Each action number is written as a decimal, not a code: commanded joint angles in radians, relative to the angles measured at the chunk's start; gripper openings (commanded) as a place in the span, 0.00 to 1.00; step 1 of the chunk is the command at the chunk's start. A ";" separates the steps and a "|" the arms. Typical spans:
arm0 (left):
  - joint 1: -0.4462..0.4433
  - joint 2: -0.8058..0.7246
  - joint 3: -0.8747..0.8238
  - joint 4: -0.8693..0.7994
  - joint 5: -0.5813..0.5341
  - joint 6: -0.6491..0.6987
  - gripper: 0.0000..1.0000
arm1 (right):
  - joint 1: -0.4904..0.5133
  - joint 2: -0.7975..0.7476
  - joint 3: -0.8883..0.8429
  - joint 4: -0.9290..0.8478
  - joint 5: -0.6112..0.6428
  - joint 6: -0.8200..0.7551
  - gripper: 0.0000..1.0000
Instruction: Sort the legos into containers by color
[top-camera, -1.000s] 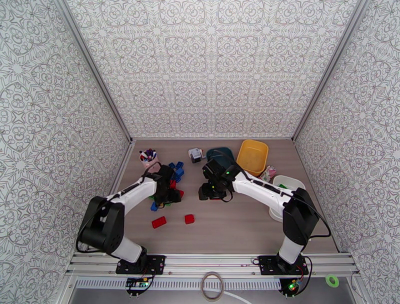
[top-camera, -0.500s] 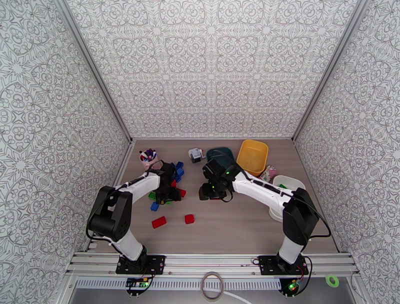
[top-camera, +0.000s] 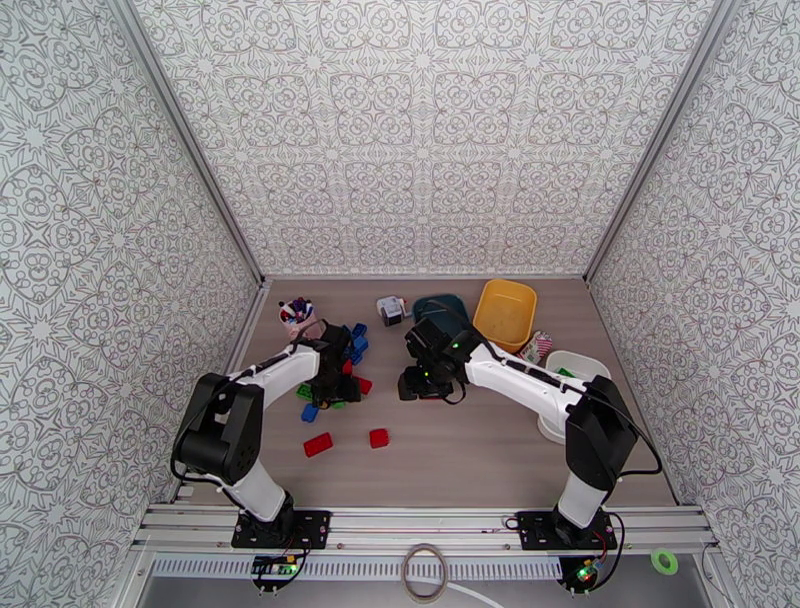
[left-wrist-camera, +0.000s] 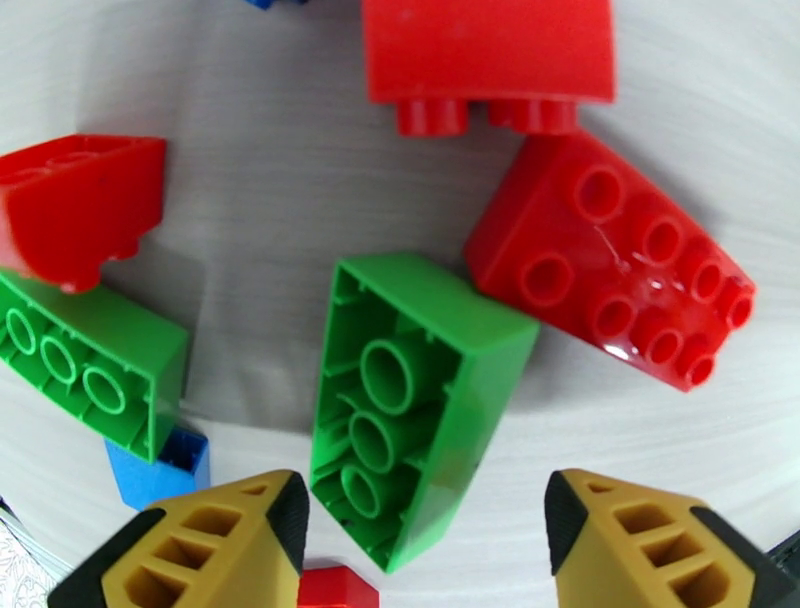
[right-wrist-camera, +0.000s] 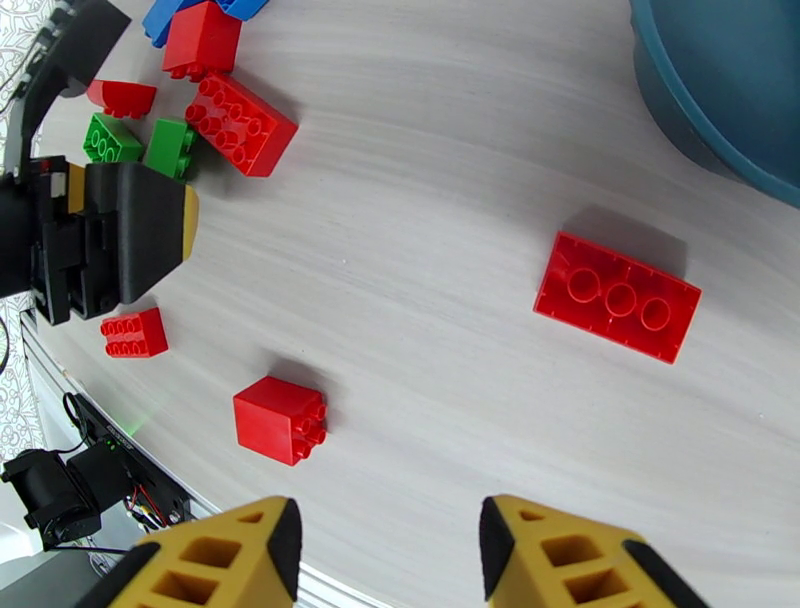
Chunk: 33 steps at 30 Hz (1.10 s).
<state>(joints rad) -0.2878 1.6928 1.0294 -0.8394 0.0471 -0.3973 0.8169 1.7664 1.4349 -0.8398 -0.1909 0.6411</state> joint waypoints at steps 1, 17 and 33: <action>-0.003 0.036 0.019 -0.013 -0.015 0.026 0.60 | -0.007 -0.023 -0.012 -0.016 0.024 0.020 0.52; -0.030 -0.062 0.032 -0.047 -0.011 0.009 0.30 | -0.021 -0.074 -0.059 0.015 0.004 0.046 0.52; -0.237 -0.407 -0.053 0.217 0.240 -0.101 0.25 | -0.167 -0.166 -0.102 0.323 -0.344 0.306 0.68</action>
<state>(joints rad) -0.4877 1.3422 1.0050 -0.7574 0.2054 -0.4465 0.6548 1.6283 1.3518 -0.6418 -0.4141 0.8452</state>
